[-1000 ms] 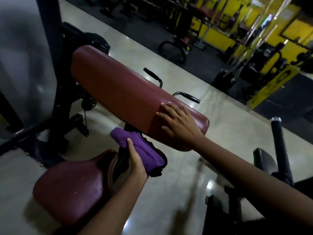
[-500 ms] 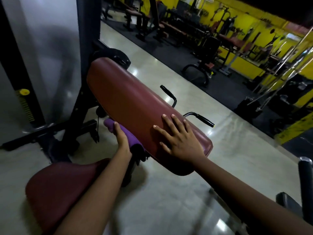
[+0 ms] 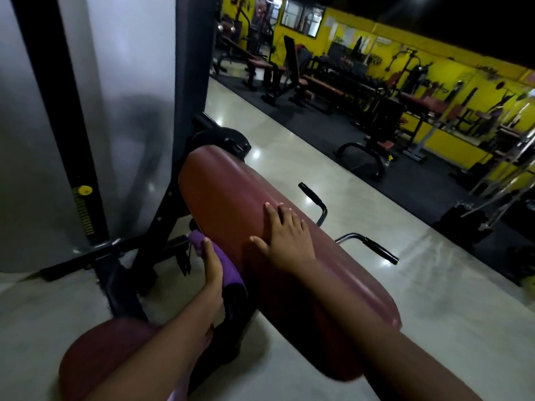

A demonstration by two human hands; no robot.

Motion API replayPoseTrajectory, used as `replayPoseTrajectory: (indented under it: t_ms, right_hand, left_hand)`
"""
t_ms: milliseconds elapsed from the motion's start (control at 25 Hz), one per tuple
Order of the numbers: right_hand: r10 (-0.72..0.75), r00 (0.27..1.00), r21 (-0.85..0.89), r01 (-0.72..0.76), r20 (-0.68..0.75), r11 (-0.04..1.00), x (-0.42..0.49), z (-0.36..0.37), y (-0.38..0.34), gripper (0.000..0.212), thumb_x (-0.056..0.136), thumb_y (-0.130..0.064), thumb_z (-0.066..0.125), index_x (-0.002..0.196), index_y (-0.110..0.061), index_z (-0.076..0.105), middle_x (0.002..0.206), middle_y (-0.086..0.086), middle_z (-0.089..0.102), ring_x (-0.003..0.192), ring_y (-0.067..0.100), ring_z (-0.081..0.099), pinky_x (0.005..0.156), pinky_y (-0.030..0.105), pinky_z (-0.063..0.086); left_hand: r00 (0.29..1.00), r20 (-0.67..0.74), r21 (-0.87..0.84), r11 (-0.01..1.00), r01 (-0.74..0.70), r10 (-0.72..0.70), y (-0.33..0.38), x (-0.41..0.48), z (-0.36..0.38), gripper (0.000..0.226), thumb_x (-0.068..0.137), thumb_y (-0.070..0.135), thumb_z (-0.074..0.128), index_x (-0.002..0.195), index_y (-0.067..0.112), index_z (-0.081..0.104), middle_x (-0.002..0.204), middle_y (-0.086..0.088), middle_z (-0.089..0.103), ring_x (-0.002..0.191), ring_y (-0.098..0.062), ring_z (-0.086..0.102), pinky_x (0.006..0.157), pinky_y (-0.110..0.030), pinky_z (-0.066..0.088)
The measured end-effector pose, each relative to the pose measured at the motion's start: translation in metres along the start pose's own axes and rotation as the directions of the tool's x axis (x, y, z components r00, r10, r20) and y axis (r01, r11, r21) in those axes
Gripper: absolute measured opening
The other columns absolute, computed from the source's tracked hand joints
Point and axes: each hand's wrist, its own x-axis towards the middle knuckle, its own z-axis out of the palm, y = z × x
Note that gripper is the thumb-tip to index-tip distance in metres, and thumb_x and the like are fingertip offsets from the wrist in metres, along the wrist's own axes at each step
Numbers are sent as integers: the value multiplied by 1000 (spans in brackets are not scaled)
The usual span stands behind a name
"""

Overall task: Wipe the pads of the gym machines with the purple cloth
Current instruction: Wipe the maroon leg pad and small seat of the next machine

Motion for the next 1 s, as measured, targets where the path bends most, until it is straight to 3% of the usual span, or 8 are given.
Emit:
replayPoseTrajectory:
  t_ms: [40, 120, 280, 400, 560, 720, 880, 1000]
  right_hand:
    - [20, 1000, -2, -20, -2, 1000, 20, 2, -6, 83, 85, -66, 40, 148, -24, 6, 155, 11, 17, 142, 29, 18, 113, 49, 21]
    - [67, 998, -32, -67, -7, 997, 44, 8, -13, 90, 81, -74, 35, 148, -22, 6, 151, 14, 24, 138, 31, 26, 108, 49, 29]
    - [90, 995, -53, -92, -48, 994, 50, 14, -16, 92, 79, -77, 31, 148, -22, 6, 149, 14, 27, 136, 30, 29, 108, 46, 30]
    - [90, 995, -57, -93, -51, 994, 49, 10, -18, 91, 79, -77, 32, 148, -24, 4, 152, 12, 23, 138, 29, 27, 110, 44, 27]
    - [114, 993, -49, -115, -18, 992, 48, 7, -19, 92, 78, -78, 35, 148, -27, 3, 153, 10, 21, 138, 29, 27, 111, 43, 27]
    - [157, 986, -4, -157, 49, 988, 87, 9, -34, 91, 77, -80, 32, 148, -30, 2, 153, 9, 21, 138, 30, 27, 109, 48, 28]
    - [122, 993, -9, -122, -1, 993, 126, 17, -54, 91, 77, -81, 29, 148, -29, 6, 149, 11, 29, 132, 32, 35, 106, 45, 33]
    - [122, 992, -31, -123, -17, 992, 127, 18, -53, 90, 79, -80, 27, 148, -29, 1, 151, 12, 25, 133, 32, 34, 108, 42, 30]
  left_hand:
    - [999, -17, -1, 999, -37, 37, 10, 12, 2, 54, 102, 34, 29, 144, 0, 28, 148, -13, 34, 136, -26, 34, 109, -28, 26]
    - [999, 4, 15, 999, -39, 39, 25, 27, 5, 62, 98, 48, 32, 146, 8, 30, 148, -9, 36, 136, -23, 36, 114, -33, 26]
    - [1000, -3, -15, 999, -31, 31, 53, 69, 12, 83, 85, 69, 40, 140, 7, 39, 139, -9, 46, 127, -27, 44, 111, -39, 31]
    - [994, -70, 92, 993, -77, 83, 98, 79, 22, 60, 99, 46, 32, 143, 5, 33, 146, -15, 37, 133, -31, 37, 108, -34, 27]
    - [993, -59, 217, 973, -83, 98, 99, 64, 19, 59, 100, 43, 29, 146, 6, 27, 153, -15, 28, 138, -32, 29, 109, -32, 21]
    - [999, 2, 271, 962, 40, -42, 94, 76, 11, 62, 100, 43, 28, 144, 1, 28, 153, -19, 26, 140, -32, 28, 111, -33, 19]
    - [996, 68, 364, 929, -72, 50, 133, 135, 19, 62, 100, 42, 27, 145, 0, 26, 152, -20, 26, 140, -31, 27, 110, -31, 21]
    - [967, 249, 489, 856, -170, 50, 168, 174, 31, 63, 98, 45, 35, 139, -2, 39, 144, -20, 42, 132, -29, 41, 106, -27, 28]
